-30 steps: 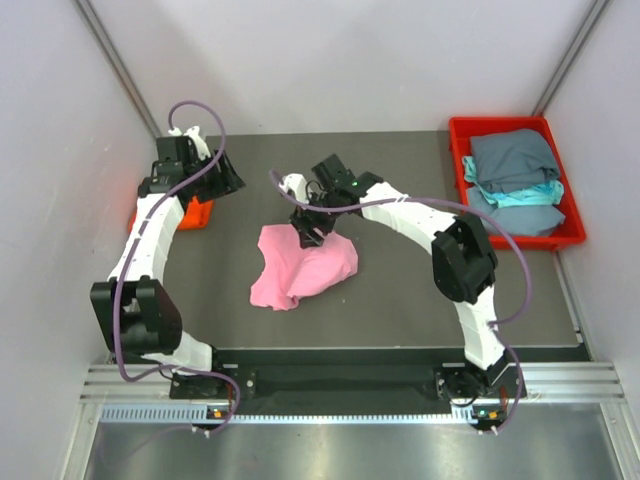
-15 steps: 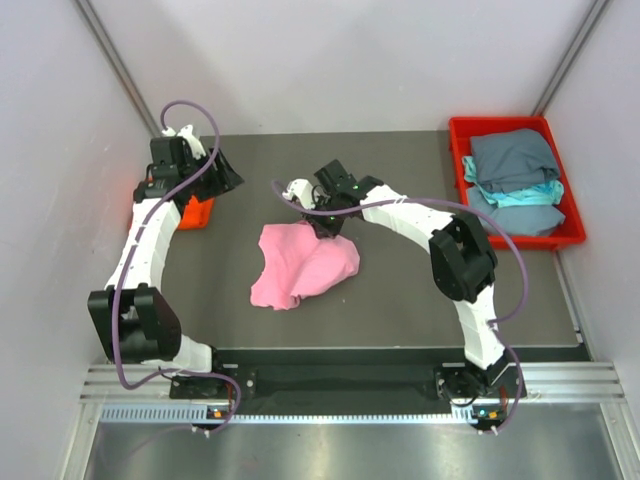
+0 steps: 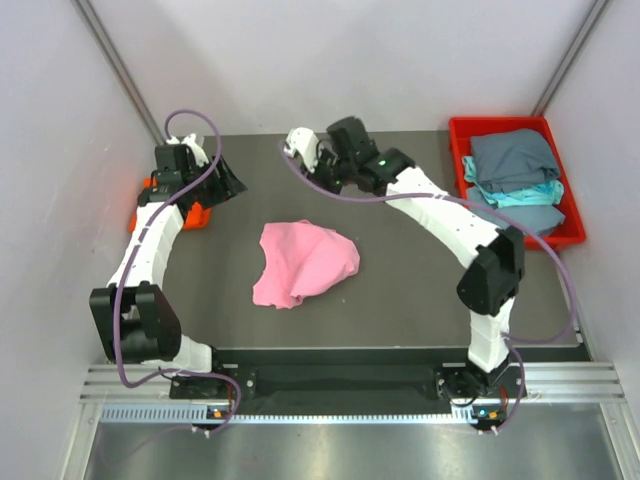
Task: Fold and stack the t-shirts
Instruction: Flatten the tshirt out
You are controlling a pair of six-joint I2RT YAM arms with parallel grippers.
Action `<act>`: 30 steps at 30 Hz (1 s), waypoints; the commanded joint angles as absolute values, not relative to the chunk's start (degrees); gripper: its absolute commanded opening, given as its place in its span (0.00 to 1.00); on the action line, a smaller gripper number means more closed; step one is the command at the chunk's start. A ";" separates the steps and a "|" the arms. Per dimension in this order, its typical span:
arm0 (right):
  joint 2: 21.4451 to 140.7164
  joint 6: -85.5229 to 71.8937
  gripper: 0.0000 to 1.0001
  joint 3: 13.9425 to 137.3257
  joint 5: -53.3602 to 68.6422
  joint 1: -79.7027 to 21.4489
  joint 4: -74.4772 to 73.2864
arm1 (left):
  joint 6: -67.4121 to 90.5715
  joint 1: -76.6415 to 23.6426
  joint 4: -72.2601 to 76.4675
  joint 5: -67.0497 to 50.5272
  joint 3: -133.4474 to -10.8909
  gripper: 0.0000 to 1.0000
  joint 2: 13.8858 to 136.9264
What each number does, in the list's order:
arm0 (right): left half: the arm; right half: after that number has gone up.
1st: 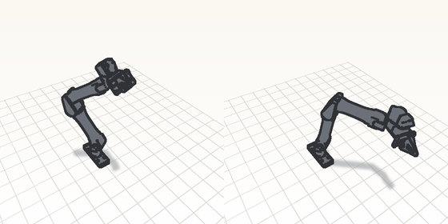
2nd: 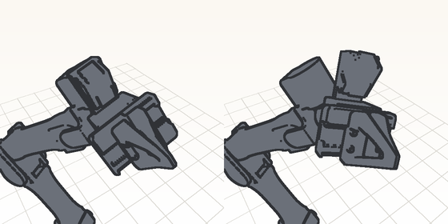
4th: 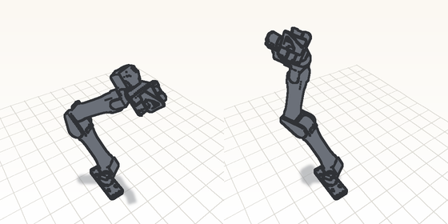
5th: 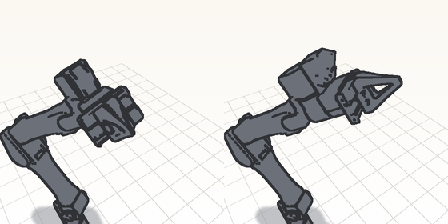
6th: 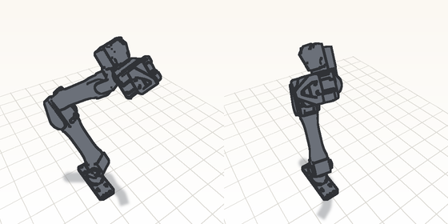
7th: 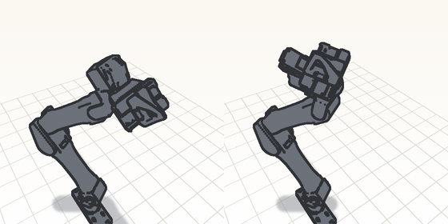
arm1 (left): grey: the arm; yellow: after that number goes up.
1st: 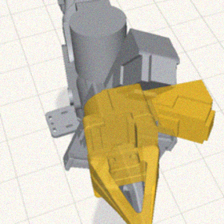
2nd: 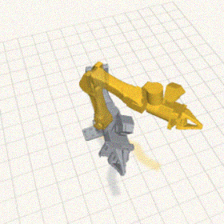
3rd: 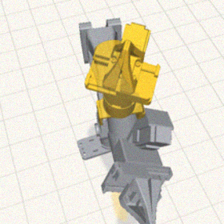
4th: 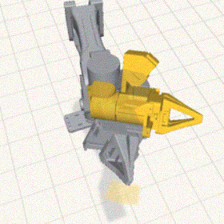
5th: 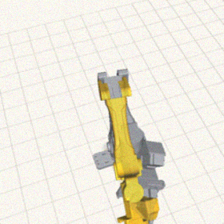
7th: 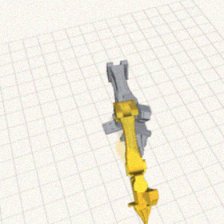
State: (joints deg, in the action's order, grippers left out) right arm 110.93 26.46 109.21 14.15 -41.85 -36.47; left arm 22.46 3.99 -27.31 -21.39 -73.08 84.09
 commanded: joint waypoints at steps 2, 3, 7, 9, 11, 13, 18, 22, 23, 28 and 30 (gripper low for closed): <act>103.45 29.18 0.00 117.15 12.93 -41.48 -35.33 | 23.64 4.31 -23.99 -22.67 -71.98 0.64 81.56; 103.88 29.18 0.24 117.07 12.14 -41.48 -35.94 | 23.90 4.31 -23.91 -22.85 -71.90 0.64 81.48; 106.34 27.52 0.58 108.40 12.03 -40.96 -37.61 | 24.43 4.39 -23.29 -23.03 -71.54 0.65 81.39; 109.05 25.68 0.58 106.62 15.46 -40.34 -38.40 | 24.35 4.31 -23.38 -23.12 -71.63 0.65 81.12; 111.35 24.53 0.57 105.03 16.69 -39.82 -38.67 | 24.26 4.57 -23.73 -23.12 -71.72 0.65 80.60; 114.60 23.91 0.56 104.68 17.23 -39.20 -38.76 | 24.26 4.92 -23.82 -23.20 -71.37 0.65 80.25; 119.43 23.64 0.54 106.60 17.05 -38.32 -38.76 | 24.43 5.89 -23.99 -23.29 -70.58 0.65 79.02; 120.76 23.47 0.54 107.49 17.49 -37.88 -38.76 | 24.61 6.50 -23.91 -23.47 -70.31 0.65 78.84; 121.02 23.29 0.54 107.58 17.75 -37.97 -38.67 | 24.70 6.59 -23.91 -23.47 -70.31 0.65 78.84; 121.90 22.94 0.47 107.84 21.43 -37.97 -39.72 | 24.87 6.94 -23.73 -23.73 -70.31 0.65 79.28; 122.43 22.85 0.46 107.93 24.60 -37.97 -40.51 | 25.05 6.94 -23.64 -23.90 -70.31 0.65 79.45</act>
State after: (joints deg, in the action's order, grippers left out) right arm 123.20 23.40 105.12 19.38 -38.37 -40.03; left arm 24.29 6.59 -26.50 -22.90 -70.59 80.99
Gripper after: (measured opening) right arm 0.464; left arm 0.648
